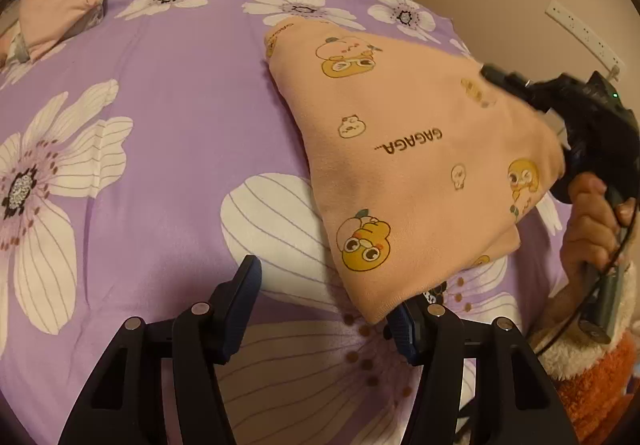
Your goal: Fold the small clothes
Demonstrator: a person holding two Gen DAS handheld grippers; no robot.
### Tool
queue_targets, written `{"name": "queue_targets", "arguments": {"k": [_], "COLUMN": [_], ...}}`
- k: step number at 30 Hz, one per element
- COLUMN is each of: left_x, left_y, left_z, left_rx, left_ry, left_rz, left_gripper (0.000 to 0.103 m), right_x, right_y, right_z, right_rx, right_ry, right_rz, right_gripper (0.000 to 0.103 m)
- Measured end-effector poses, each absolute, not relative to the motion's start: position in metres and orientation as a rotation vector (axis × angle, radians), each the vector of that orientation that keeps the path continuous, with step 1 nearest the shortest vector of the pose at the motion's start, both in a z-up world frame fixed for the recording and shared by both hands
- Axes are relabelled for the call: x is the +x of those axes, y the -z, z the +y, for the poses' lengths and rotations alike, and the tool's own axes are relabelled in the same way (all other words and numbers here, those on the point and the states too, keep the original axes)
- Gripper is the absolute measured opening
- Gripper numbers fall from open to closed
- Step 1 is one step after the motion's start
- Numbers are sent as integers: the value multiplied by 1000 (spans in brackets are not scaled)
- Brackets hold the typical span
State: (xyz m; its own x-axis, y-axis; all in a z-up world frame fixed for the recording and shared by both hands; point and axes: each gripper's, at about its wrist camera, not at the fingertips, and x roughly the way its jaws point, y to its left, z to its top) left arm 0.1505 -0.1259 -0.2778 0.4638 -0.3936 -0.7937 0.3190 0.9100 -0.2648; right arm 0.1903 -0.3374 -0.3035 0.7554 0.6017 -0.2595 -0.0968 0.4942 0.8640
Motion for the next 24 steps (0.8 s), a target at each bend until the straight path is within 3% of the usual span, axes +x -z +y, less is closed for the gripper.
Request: {"name": "queue_targets", "arguments": {"k": [5, 10, 16, 24], "left_x": [156, 168, 156, 145], "left_y": [284, 283, 281, 281], "left_z": [-129, -121, -113, -72], "left_rx": [-15, -59, -105, -315], "left_ry": [433, 426, 442, 440], "left_rz": [976, 1011, 1026, 1073], "left_gripper": [60, 59, 36, 35], "right_x": [210, 209, 185, 144], "right_y": [316, 307, 311, 326], "right_z": [-314, -308, -322, -324], "right_rx": [660, 614, 769, 802], "right_ry": [-180, -213, -320, -336], "right_rz": [854, 837, 808, 844], "right_gripper": [16, 18, 15, 16]}}
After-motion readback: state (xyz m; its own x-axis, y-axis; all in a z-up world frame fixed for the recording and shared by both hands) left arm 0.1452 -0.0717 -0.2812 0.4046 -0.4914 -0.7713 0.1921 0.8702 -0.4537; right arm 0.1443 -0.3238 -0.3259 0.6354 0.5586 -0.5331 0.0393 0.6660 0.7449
